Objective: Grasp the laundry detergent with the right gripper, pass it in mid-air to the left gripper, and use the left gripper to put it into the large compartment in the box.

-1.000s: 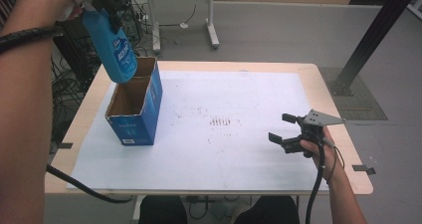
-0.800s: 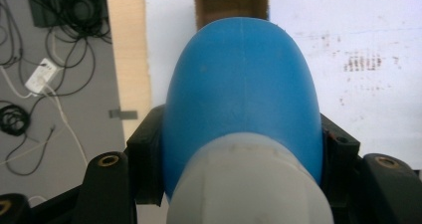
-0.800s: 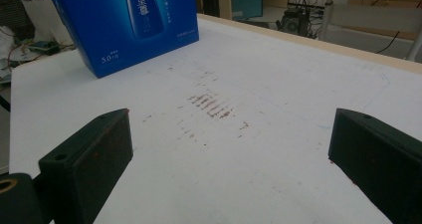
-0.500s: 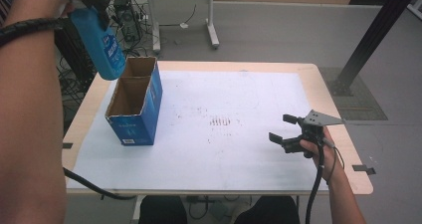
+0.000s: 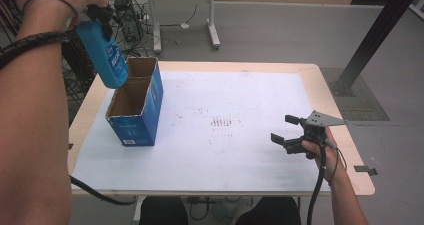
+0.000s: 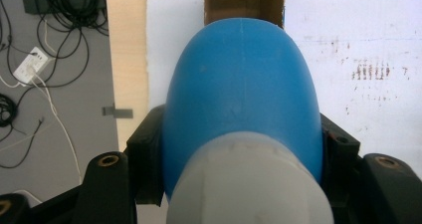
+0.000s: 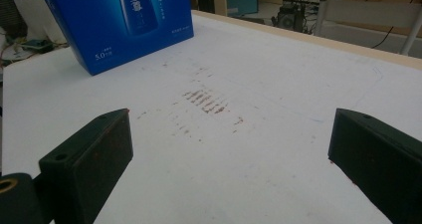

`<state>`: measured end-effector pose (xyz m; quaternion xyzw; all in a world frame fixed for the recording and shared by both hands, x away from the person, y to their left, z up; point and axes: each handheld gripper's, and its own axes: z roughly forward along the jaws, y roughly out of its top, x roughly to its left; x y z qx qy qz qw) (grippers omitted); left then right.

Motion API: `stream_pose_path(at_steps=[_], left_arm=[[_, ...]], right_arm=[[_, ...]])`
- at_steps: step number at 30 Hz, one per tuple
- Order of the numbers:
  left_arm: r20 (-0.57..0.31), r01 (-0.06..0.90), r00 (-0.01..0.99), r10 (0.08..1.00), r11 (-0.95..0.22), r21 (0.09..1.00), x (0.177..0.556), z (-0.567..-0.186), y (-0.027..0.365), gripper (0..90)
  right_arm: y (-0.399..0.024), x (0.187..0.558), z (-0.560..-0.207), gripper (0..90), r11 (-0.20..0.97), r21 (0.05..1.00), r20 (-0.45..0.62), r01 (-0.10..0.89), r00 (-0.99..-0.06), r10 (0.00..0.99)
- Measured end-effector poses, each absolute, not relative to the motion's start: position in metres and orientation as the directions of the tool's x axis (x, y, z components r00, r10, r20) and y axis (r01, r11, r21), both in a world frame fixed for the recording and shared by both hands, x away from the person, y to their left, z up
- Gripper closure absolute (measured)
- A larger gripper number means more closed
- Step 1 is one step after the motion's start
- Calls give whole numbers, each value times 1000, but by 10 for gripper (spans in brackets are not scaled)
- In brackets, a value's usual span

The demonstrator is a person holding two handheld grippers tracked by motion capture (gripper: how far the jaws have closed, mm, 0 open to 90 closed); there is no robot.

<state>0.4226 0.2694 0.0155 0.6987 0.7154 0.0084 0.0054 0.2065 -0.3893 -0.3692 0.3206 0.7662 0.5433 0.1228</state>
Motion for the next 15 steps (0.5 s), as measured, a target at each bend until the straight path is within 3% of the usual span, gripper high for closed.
stream_pose_path(at_steps=[15], left_arm=[[8, 1000, -18, 1000, 18, -11, 427, -13, 263, 378]], right_arm=[[-391, 203, -373, 34, 195, 911, 169, 365, -758, 629]])
